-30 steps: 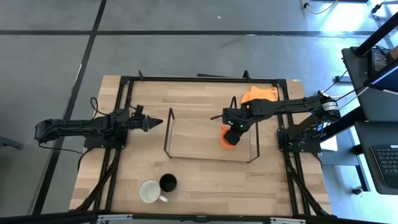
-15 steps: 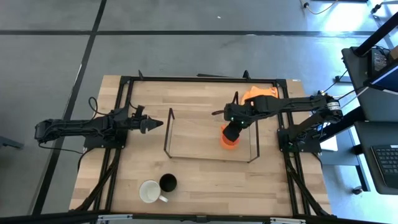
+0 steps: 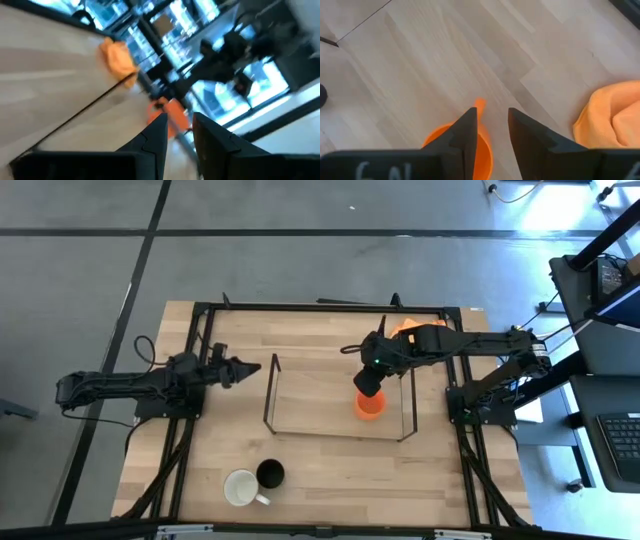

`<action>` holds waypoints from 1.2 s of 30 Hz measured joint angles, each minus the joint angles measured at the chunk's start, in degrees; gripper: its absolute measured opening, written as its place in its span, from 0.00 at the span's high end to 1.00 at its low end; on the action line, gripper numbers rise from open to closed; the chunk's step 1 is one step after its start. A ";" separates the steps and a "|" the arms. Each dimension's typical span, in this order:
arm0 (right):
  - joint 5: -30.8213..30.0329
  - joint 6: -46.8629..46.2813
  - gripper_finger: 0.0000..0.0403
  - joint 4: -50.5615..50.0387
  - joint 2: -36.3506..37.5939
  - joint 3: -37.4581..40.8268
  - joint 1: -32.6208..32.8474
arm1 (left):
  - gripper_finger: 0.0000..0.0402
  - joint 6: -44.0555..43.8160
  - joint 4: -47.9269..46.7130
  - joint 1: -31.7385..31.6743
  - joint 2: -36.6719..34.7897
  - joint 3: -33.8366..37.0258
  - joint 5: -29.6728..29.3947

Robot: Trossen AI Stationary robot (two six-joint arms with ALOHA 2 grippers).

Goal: Stack small to large cups/mugs on shelf
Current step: Put the orange mug on the shelf

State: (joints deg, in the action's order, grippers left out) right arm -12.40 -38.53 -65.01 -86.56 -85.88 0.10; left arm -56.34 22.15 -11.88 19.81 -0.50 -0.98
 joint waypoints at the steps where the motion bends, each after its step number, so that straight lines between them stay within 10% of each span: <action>1: 0.00 -0.22 0.72 0.00 0.00 0.01 0.00 | 0.79 -0.67 1.42 0.00 0.00 0.00 -0.19; 7: 0.66 -1.27 0.72 0.00 0.00 0.00 0.00 | 0.79 2.96 0.78 0.01 0.00 -8.06 -0.21; 19: 2.96 -3.20 0.80 -0.58 0.00 0.02 0.04 | 0.99 26.96 -35.80 0.02 17.14 -44.01 5.39; 23: 2.99 -3.53 0.97 -2.52 0.12 0.00 0.04 | 1.00 32.41 -36.71 -0.93 27.83 -49.73 7.87; 36: 4.06 -12.27 0.99 -3.02 -0.32 0.02 -1.39 | 1.00 38.89 -36.46 -10.01 50.30 -61.44 22.00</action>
State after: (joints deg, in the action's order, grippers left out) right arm -8.34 -50.80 -68.03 -86.89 -85.86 -1.29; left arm -17.45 -14.31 -21.89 70.11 -61.93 21.02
